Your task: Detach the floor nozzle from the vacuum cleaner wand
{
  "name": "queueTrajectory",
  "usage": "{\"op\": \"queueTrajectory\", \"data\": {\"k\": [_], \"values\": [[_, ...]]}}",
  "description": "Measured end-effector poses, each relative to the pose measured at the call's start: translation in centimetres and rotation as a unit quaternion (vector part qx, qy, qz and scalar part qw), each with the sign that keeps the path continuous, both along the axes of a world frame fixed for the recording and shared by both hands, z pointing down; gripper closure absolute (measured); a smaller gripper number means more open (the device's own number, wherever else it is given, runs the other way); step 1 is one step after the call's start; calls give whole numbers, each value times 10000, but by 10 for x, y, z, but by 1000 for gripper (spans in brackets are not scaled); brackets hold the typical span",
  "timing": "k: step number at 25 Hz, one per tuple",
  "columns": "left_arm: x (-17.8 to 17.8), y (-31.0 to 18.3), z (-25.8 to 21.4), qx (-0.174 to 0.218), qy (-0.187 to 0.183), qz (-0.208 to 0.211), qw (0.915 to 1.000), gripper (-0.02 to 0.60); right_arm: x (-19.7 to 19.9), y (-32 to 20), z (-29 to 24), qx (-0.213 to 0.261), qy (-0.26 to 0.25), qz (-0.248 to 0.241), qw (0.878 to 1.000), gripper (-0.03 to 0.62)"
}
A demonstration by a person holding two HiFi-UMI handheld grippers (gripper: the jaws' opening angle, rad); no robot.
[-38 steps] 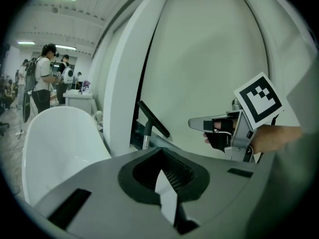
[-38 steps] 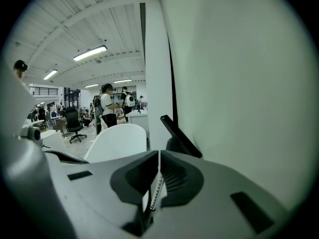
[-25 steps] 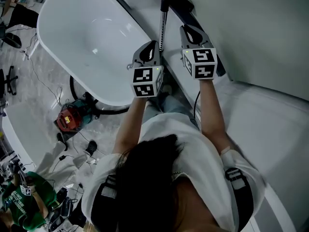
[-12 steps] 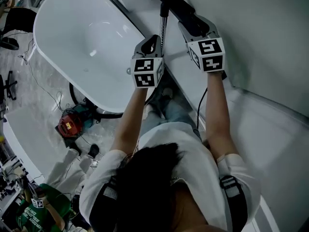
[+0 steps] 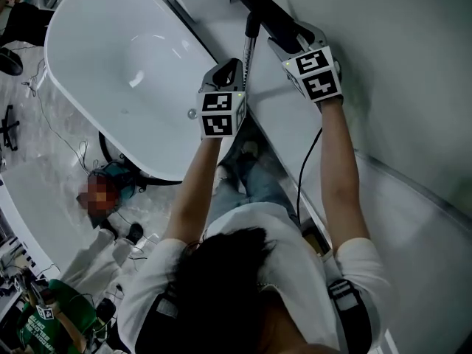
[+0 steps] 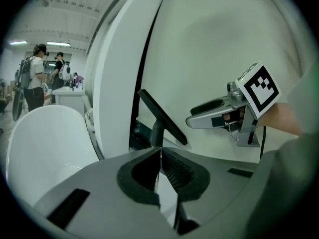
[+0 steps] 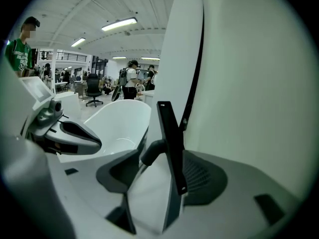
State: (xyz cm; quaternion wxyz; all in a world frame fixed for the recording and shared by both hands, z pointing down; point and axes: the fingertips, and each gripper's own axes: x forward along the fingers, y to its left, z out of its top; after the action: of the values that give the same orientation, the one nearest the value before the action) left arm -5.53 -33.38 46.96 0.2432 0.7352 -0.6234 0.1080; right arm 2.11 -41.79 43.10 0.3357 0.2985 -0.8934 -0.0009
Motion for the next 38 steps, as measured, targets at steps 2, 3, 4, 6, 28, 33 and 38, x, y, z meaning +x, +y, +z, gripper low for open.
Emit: {"op": "queueTrajectory", "data": {"k": [2,3,4,6,28,33,38], "values": [[2,-3,5,-15,11,-37,10000,577,2,-7,7,-47,78,-55,9999,326],[3,-5,8,-23,2,-47,10000,577,3,-11,11,-66,96,-77,9999,324],[5,-7,12,-31,-10,-55,10000,577,3,-15,16,-83,116,-103,9998,323],[8,-11,20,-48,-14,-76,10000,577,4,-23,26,-103,181,-182,9996,319],[6,-33,52,-277,-65,16,9996,577,-9,-70,76,-250,1293,-881,9874,310],[4,-36,60,-327,-66,56,9994,577,-13,-76,87,-313,1443,-1064,9833,309],[0,-42,61,-302,-27,21,9995,577,-21,-85,99,-416,1441,-1086,9827,309]]}}
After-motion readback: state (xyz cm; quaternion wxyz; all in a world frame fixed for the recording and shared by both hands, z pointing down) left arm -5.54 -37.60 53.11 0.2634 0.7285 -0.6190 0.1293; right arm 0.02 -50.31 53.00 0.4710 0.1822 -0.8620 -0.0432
